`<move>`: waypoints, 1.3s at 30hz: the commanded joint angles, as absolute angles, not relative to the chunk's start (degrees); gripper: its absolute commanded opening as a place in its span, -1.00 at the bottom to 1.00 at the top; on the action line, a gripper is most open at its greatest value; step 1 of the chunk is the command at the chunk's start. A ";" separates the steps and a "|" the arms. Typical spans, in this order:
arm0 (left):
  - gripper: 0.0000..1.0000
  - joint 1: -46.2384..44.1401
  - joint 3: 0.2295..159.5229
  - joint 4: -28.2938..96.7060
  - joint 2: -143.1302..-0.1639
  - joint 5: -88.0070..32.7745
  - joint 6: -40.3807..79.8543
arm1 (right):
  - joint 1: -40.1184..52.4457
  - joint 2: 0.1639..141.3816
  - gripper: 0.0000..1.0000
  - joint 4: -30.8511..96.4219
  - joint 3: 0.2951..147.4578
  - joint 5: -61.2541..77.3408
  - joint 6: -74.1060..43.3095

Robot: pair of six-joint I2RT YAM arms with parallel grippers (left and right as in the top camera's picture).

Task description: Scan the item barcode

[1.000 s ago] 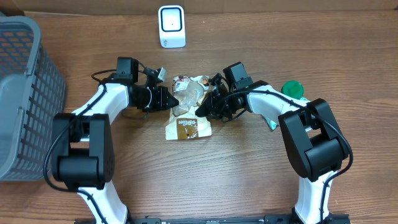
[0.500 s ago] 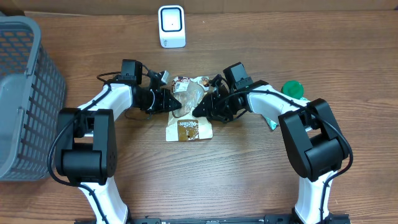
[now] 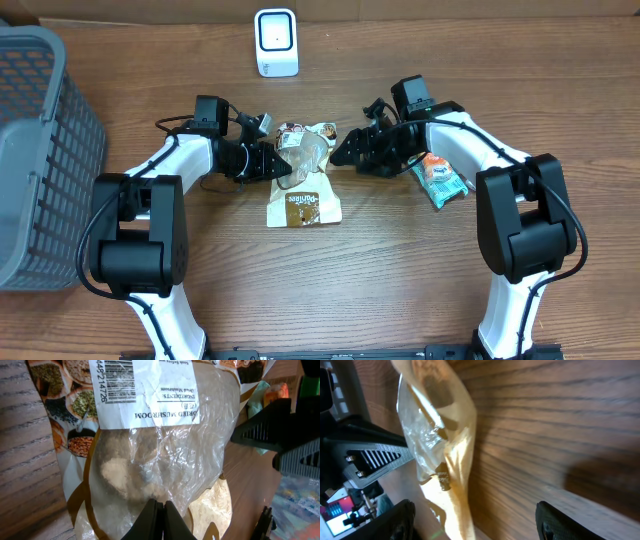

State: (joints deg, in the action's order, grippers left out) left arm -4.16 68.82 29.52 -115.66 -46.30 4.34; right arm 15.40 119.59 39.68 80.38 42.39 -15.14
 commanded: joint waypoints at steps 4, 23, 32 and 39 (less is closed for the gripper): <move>-0.92 -4.95 68.45 29.50 -116.92 -45.89 4.34 | 16.69 119.79 0.48 37.98 80.47 39.90 -13.50; -0.91 -4.95 68.45 29.52 -116.92 -45.01 4.54 | 25.32 127.76 0.29 21.65 76.16 39.31 -31.70; -0.92 -4.95 68.45 29.47 -116.92 -45.01 4.75 | 25.56 127.96 -0.13 16.27 76.16 43.57 -33.04; -0.92 -4.93 68.53 29.52 -116.88 -45.80 4.75 | 25.67 127.96 -0.56 16.08 76.16 43.59 -32.99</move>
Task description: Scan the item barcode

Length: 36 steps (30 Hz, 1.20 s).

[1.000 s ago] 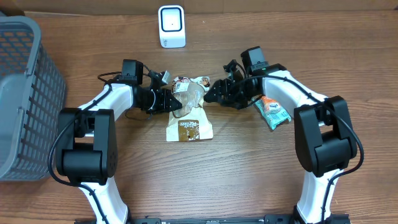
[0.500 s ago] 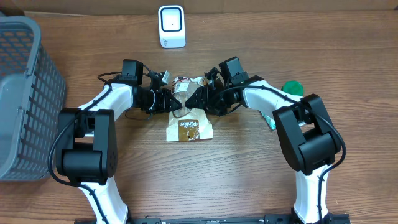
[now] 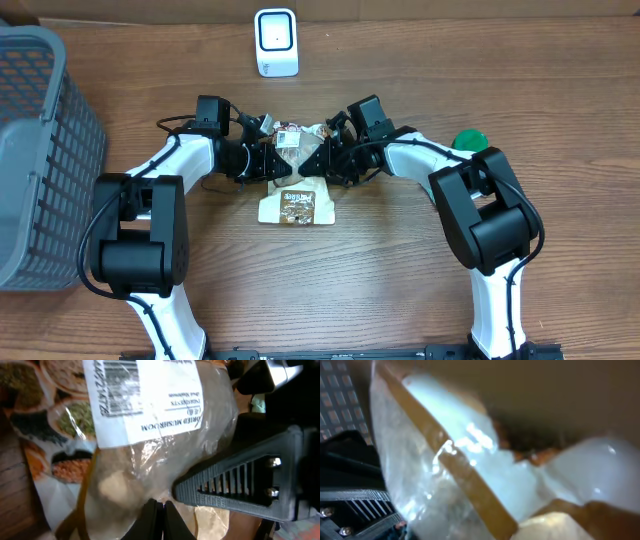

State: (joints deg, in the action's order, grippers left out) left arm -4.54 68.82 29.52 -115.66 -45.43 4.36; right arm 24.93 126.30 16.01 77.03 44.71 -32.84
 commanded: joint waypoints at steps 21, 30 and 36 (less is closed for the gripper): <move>-0.81 13.45 85.89 57.65 -96.42 -28.51 0.14 | 21.71 110.06 -0.92 31.07 76.25 47.48 -13.54; -0.67 14.04 85.89 58.54 -96.73 -14.22 0.14 | 20.25 90.08 -0.92 41.21 76.25 46.94 -9.19; -0.58 14.35 85.91 59.40 -96.73 -9.58 -0.25 | 18.44 82.41 -0.92 45.36 76.25 45.45 -9.08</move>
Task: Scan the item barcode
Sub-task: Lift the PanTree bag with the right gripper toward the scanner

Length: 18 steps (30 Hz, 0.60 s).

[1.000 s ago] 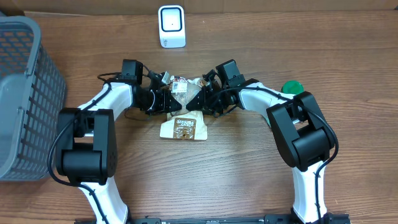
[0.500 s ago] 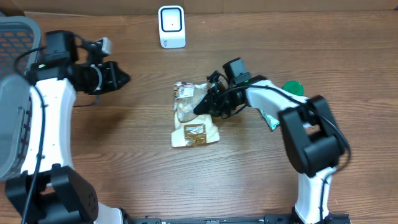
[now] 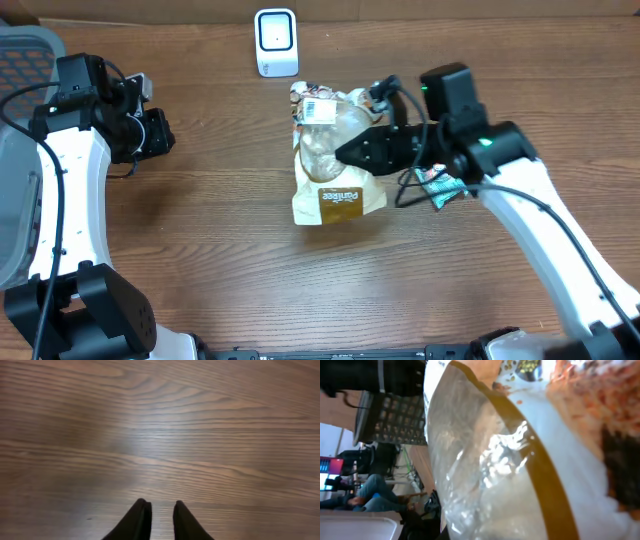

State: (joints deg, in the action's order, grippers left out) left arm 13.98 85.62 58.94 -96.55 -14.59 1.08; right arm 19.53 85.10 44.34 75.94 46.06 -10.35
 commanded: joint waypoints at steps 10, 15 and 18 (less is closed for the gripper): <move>0.35 17.67 85.91 59.64 -96.73 -10.07 -0.21 | 17.80 81.38 -0.92 47.92 76.25 45.08 -9.08; 0.99 17.65 85.91 59.61 -96.73 -10.04 -0.21 | 17.82 81.38 -0.92 47.94 76.25 45.06 -9.08; 0.99 17.65 85.91 59.59 -96.73 -10.04 -0.21 | 17.82 81.38 -0.92 47.94 76.23 45.06 -9.10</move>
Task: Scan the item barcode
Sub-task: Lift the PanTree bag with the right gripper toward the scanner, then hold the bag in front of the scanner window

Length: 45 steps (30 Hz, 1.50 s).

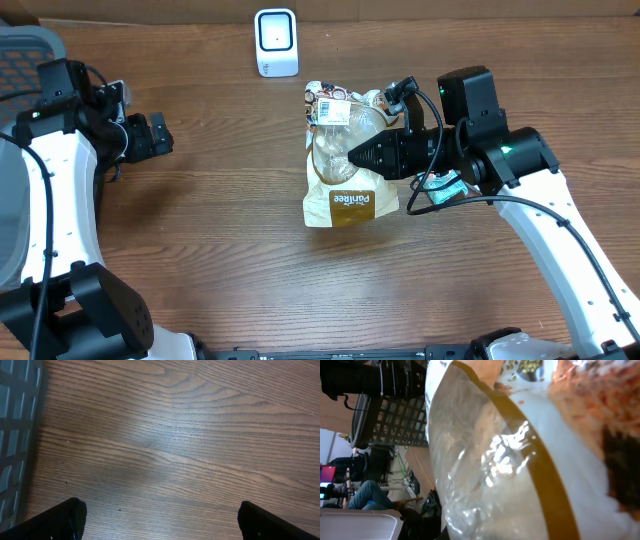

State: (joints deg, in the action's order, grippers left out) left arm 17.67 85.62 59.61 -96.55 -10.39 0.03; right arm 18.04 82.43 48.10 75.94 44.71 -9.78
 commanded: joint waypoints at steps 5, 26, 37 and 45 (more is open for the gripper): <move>0.99 17.50 85.91 59.16 -96.73 -10.04 0.14 | 17.80 81.38 -0.92 48.16 76.25 45.04 -9.10; 0.99 17.45 85.89 59.18 -96.73 -10.04 0.16 | 17.41 83.42 -0.93 54.13 92.51 30.48 -9.06; 0.99 17.23 85.89 59.18 -96.73 -10.07 0.16 | 26.04 103.13 -0.92 38.74 110.59 -19.51 5.15; 0.99 17.23 85.89 59.18 -96.73 -10.04 0.16 | 30.00 115.61 -0.92 15.31 110.59 -34.15 31.81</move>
